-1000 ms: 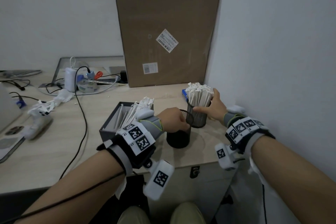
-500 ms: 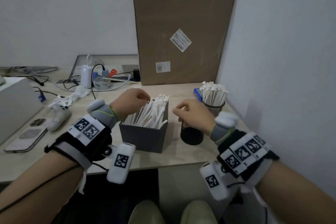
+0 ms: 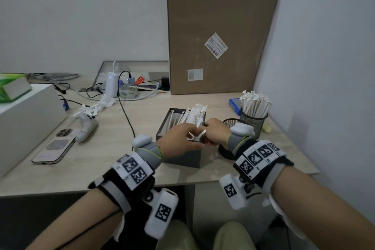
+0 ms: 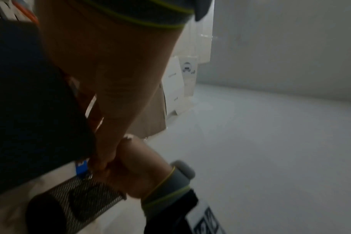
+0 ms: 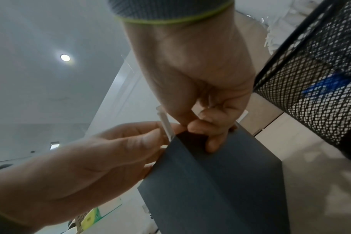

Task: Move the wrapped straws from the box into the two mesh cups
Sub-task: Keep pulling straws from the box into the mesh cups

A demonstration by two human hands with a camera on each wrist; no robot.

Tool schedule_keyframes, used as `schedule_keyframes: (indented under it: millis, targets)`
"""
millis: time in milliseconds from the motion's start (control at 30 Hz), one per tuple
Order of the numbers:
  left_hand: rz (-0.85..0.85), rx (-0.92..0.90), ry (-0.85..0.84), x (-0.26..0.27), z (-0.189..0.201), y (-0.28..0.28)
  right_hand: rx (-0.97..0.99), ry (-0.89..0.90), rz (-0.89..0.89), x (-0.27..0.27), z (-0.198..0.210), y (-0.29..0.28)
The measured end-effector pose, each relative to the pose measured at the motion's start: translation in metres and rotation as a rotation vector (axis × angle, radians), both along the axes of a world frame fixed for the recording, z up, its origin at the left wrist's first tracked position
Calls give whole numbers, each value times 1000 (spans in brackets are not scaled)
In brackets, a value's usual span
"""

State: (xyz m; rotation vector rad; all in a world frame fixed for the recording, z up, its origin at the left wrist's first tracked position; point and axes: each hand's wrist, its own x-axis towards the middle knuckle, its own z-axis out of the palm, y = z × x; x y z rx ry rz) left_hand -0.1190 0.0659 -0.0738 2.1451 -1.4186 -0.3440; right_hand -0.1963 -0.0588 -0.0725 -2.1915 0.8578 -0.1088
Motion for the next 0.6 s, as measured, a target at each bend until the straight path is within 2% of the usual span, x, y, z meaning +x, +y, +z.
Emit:
schedule_keyframes:
  millis: [100, 233, 333, 433, 600]
  targets:
    - [46, -105, -16, -2, -7, -8, 49, -36, -6, -5, 1, 0]
    - [38, -132, 12, 4, -3, -9, 27, -9, 14, -5, 0, 1]
    - [208, -177, -16, 19, 6, -8, -104, 35, 37, -1, -1, 5]
    - [390, -119, -74, 32, 10, -10, -241, 78, 26, 3, -2, 16]
    - [379, 10, -116, 26, -6, -18, -368, 27, 1, -1, -5, 27]
